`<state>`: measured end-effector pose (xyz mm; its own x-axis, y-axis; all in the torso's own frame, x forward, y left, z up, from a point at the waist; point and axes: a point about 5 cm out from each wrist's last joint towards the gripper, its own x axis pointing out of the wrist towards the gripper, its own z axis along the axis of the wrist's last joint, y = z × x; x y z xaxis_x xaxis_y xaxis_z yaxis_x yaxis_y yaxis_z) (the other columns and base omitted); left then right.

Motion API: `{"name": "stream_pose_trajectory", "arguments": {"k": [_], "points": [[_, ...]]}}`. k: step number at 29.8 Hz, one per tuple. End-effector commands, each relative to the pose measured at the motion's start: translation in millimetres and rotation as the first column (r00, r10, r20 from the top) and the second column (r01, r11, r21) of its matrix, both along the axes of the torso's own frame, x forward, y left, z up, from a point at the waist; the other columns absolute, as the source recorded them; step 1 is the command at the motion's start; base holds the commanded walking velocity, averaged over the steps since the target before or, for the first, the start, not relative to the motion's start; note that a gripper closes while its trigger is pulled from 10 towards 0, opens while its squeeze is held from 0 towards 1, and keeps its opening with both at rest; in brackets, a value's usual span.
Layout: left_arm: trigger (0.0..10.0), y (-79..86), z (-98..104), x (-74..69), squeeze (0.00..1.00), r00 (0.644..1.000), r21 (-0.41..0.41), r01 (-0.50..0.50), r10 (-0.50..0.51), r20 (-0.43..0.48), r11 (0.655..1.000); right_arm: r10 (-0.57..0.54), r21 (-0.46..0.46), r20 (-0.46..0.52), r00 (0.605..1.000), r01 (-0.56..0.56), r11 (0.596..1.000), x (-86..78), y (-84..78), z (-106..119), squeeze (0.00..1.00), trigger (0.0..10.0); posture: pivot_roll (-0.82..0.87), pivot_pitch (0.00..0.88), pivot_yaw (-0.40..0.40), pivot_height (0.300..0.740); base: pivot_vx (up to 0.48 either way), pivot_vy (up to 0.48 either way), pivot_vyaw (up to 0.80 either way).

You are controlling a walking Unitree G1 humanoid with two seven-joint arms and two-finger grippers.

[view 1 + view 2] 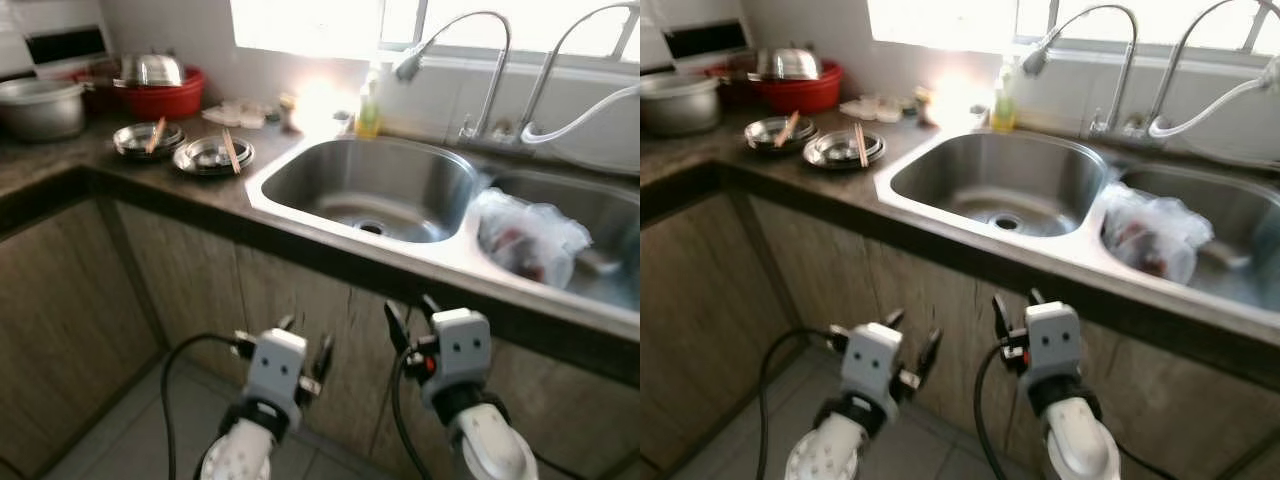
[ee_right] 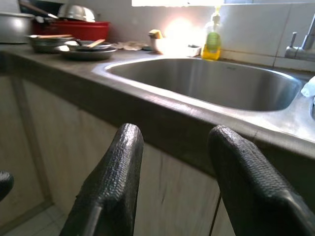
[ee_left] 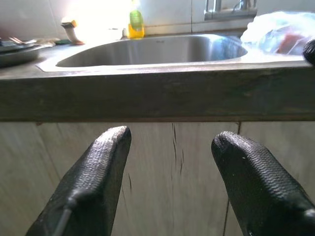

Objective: Kitchen organization

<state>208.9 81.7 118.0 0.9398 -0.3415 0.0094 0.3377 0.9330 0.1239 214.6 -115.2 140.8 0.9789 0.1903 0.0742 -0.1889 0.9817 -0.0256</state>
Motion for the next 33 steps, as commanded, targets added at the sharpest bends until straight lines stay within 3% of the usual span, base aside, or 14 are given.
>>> {"name": "stream_pose_trajectory", "arguments": {"k": [1, 10, 33], "points": [[10.0, -4.8, 0.3, -0.6, 0.00, 1.000, -0.009, 0.015, -0.016, -0.006, 1.000, -0.014, -0.018, -0.007, 1.000, 0.014, 1.000, -0.7, -4.3, -1.2, 0.00, 10.0, 0.11, 0.000, -0.033, 0.740, -0.319, 0.000, 0.00], [10.0, -4.9, -0.4, 0.7, 0.00, 1.000, -0.004, 0.006, -0.006, -0.014, 1.000, -0.013, -0.009, -0.015, 1.000, 0.013, 1.000, -1.1, -2.1, -3.0, 0.00, 10.0, 0.11, 0.004, -0.038, 0.740, -0.333, 0.000, 0.00], [10.0, -2.3, -3.0, 1.8, 0.00, 0.999, 0.011, -0.011, 0.012, -0.039, 1.000, -0.002, -0.029, -0.016, 1.000, 0.001, 1.000, -2.8, -1.0, -4.4, 0.00, 10.0, 0.11, 0.009, -0.029, 0.740, 0.000, 0.000, 0.06]]}}
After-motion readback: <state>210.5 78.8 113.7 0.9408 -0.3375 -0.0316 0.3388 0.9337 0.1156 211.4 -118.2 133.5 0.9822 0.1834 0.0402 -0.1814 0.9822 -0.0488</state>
